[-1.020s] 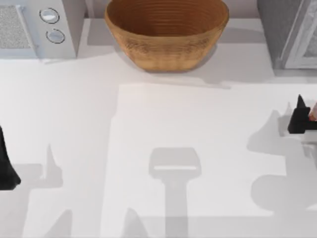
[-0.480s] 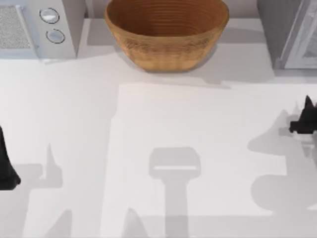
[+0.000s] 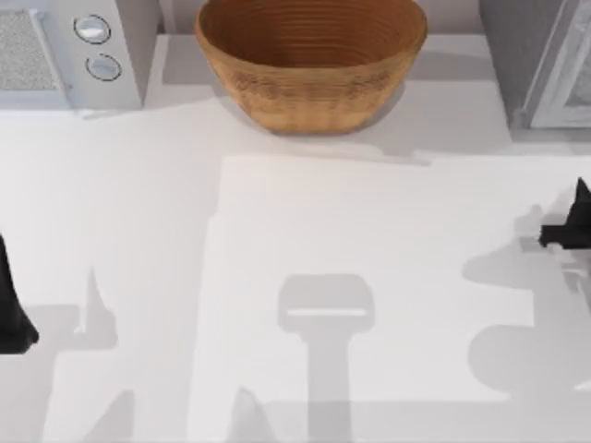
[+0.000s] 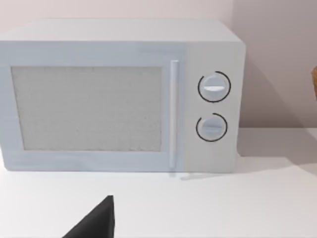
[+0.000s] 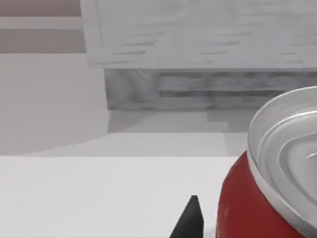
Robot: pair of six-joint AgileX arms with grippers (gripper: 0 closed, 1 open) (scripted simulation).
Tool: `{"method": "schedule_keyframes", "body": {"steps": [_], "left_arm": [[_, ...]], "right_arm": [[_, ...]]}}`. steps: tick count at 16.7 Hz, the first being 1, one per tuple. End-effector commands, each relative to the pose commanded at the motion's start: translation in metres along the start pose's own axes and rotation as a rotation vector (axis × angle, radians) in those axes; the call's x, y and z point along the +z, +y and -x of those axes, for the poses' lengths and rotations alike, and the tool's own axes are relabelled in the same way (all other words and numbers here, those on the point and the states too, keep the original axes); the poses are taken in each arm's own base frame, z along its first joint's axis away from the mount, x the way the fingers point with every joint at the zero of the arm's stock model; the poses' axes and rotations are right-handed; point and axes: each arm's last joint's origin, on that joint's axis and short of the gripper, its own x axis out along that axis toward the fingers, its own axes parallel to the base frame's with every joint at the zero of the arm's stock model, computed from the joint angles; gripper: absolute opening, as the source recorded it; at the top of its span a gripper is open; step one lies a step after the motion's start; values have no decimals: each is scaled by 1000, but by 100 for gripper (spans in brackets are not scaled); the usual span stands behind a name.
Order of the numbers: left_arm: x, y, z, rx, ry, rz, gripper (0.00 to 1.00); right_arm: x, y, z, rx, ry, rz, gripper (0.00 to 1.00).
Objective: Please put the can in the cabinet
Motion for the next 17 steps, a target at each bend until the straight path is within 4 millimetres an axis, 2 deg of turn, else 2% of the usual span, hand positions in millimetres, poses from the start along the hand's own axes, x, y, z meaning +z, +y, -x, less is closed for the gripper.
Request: {"method": "schedule_keyframes", "body": {"steps": [9, 12, 17], "left_arm": [[0, 0, 0, 0, 0, 0, 100], [0, 0, 0, 0, 0, 0, 100], [0, 0, 0, 0, 0, 0, 100]], "right_arm": [[3, 0, 0, -1, -3, -1, 0], [23, 0, -3, -3, -13, 0, 0], [76, 0, 0, -3, 8, 1, 0]]}}
